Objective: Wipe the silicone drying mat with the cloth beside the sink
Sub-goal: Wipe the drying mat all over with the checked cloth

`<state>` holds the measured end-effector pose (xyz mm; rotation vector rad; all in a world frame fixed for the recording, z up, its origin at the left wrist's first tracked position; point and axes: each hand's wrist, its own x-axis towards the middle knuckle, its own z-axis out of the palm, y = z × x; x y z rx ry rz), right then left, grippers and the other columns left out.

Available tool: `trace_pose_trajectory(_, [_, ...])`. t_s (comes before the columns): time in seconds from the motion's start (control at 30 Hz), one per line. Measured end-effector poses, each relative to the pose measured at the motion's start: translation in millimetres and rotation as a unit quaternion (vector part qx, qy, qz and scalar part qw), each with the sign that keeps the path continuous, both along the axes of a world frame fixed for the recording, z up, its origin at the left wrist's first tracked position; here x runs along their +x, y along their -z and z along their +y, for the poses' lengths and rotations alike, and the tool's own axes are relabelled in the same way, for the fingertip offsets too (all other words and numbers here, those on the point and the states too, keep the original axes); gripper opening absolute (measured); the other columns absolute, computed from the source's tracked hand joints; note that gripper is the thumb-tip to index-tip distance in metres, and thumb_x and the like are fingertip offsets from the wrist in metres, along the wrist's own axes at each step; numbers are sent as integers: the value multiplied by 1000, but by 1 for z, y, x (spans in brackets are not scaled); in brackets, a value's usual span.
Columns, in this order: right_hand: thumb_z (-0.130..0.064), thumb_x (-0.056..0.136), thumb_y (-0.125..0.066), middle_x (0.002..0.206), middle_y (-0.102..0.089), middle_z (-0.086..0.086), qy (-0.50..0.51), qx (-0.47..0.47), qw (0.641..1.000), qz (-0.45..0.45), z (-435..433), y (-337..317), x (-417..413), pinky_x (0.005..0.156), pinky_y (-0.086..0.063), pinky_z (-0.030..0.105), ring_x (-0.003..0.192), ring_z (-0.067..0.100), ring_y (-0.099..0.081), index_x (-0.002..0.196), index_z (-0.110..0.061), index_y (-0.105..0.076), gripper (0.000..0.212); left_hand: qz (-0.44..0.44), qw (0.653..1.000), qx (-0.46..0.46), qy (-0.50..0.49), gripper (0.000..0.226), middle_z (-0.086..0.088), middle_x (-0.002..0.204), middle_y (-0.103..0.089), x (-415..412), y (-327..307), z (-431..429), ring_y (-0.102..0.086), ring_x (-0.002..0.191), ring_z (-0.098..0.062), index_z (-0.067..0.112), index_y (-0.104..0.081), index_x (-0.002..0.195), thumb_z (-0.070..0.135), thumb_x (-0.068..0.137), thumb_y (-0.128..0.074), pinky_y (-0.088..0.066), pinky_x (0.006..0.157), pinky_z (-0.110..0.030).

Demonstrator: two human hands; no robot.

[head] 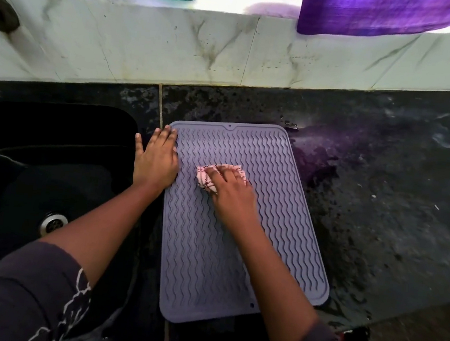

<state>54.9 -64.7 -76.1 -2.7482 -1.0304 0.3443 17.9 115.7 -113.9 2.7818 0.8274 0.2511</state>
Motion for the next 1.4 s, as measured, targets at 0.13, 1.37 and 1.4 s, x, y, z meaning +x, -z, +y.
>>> trace_pose_trajectory(0.13, [-19, 98, -40, 155, -22, 7, -44, -32, 998, 29, -27, -13, -28, 111, -26, 48, 137, 27, -30, 147, -34, -18, 55, 2, 1000, -1, 1, 51, -1, 156, -26, 0, -1, 1, -18, 145, -18, 16, -29, 147, 23, 97, -30, 2, 116, -52])
trace_pose_trajectory(1.37, [-16, 95, -46, 155, -22, -5, -149, -54, 986, 46, -69, -18, -50, 113, -27, 44, 142, 18, -22, 146, -34, -22, 59, 52, 996, -39, 62, 53, 3, 160, -7, -99, -2, -73, -5, 147, -16, 24, -12, 151, 38, 101, -23, 2, 116, -49])
trace_pose_trajectory(1.4, [-10, 94, -45, 155, -23, -4, -146, -50, 987, 46, -77, -20, -61, 112, -29, 43, 141, 18, -24, 146, -33, -22, 61, 52, 996, -37, 55, 53, 4, 160, -7, -99, -2, -74, -5, 147, -16, 25, -11, 151, 38, 101, -22, 3, 116, -49])
